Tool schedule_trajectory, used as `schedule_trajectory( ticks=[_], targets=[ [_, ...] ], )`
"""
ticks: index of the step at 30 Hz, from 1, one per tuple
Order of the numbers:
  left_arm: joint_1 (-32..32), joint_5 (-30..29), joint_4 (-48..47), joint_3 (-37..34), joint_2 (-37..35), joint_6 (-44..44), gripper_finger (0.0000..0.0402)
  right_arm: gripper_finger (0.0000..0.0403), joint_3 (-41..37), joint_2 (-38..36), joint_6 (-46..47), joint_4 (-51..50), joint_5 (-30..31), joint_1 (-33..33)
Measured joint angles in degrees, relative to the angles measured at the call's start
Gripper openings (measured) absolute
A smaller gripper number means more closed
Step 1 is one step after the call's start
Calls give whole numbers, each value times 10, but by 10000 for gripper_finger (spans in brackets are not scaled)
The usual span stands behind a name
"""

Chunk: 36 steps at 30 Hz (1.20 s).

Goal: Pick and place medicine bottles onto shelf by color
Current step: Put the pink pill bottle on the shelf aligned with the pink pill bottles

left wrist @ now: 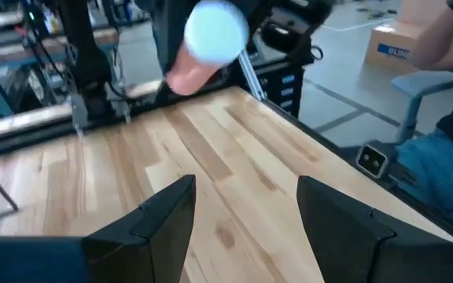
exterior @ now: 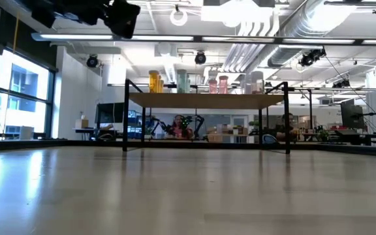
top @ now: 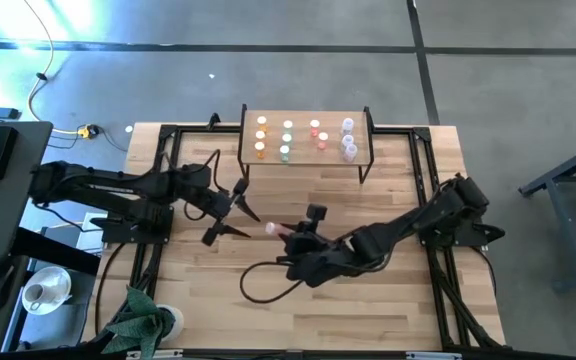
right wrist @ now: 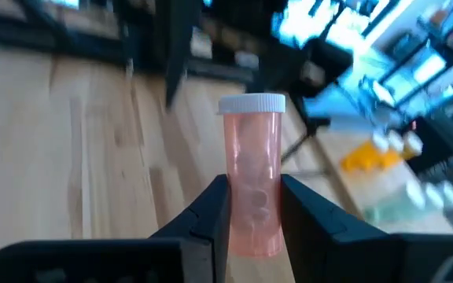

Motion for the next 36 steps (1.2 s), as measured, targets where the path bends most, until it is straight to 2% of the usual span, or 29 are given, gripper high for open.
schedule_trajectory(
  ticks=[3,6,16,23,28,36],
  targets=[
    [0,6,38,0,15,-1,211,80,0,-6,-46,67,-1,0],
    [-1,35,87,0,30,-13,211,80,0,-11,-73,114,-14,0],
    [-18,60,228,0,45,-15,211,80,0,-23,-70,209,-93,10],
    [-36,66,330,0,45,-59,211,80,0,-24,-70,236,-105,21],
    [-49,66,359,0,45,-65,211,80,0,-24,-75,269,-112,9],
    [-55,57,379,0,44,-85,211,80,0,-24,-59,305,-223,-34]
  ],
)
